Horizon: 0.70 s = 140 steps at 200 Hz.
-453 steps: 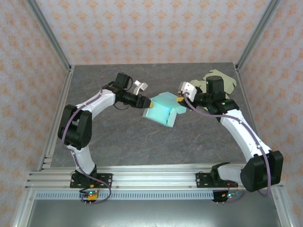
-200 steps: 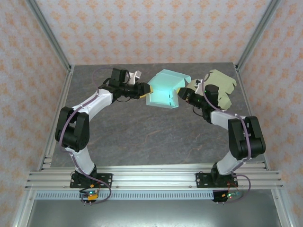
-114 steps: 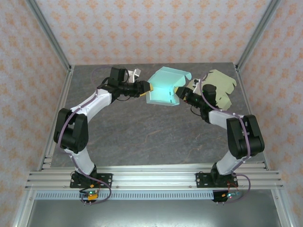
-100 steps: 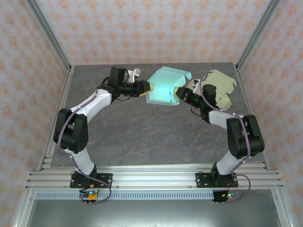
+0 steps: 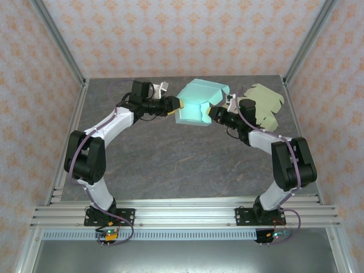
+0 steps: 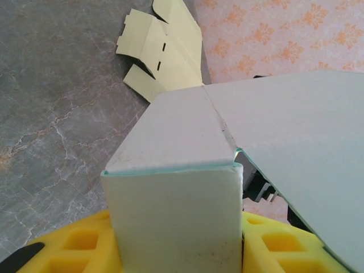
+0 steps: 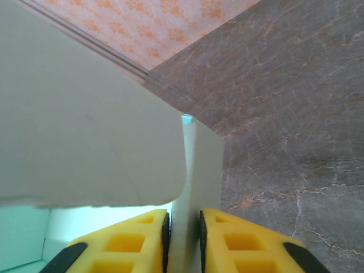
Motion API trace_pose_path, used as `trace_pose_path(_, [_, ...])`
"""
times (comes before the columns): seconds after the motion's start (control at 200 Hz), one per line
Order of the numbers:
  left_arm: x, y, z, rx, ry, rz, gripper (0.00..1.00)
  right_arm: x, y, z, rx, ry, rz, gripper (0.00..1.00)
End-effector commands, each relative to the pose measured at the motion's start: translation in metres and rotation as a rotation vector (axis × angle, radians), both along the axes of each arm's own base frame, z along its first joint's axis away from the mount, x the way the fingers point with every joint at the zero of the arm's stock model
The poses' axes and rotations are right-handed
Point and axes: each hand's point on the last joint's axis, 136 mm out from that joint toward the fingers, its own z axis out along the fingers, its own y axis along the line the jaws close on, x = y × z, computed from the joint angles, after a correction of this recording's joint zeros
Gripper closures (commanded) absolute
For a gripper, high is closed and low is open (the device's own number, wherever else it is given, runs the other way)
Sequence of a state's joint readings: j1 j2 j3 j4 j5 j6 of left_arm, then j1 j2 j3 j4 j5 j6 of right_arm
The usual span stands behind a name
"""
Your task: Fold the paper box
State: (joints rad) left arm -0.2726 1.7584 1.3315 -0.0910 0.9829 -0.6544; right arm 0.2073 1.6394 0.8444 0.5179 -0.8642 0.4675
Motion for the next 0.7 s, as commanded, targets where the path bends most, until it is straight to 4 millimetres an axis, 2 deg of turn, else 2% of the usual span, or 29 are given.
trace_pose_path(0.0, [-0.001,0.001,0.024,0.011,-0.078,0.014,0.66,0.005,0.008,0.005,-0.06,-0.039,0.007,0.82])
trace_pose_path(0.11, [-0.001,0.001,0.018,0.048,-0.067,0.03,0.66,0.006,0.018,-0.008,-0.164,-0.036,0.012,0.82])
trace_pose_path(0.265, [-0.003,-0.008,0.014,0.062,-0.054,0.027,0.67,0.008,0.033,-0.02,-0.287,-0.046,0.001,0.75])
trace_pose_path(0.36, [-0.003,-0.009,0.013,0.063,-0.047,0.037,0.67,0.014,0.03,-0.031,-0.378,-0.047,-0.033,0.73])
trace_pose_path(0.496, [-0.004,-0.011,0.013,0.06,-0.043,0.032,0.67,0.022,0.03,-0.043,-0.417,-0.048,-0.031,0.72])
trace_pose_path(0.696, [-0.004,-0.012,0.009,0.058,-0.027,0.043,0.68,0.036,0.029,-0.044,-0.425,-0.065,-0.077,0.77])
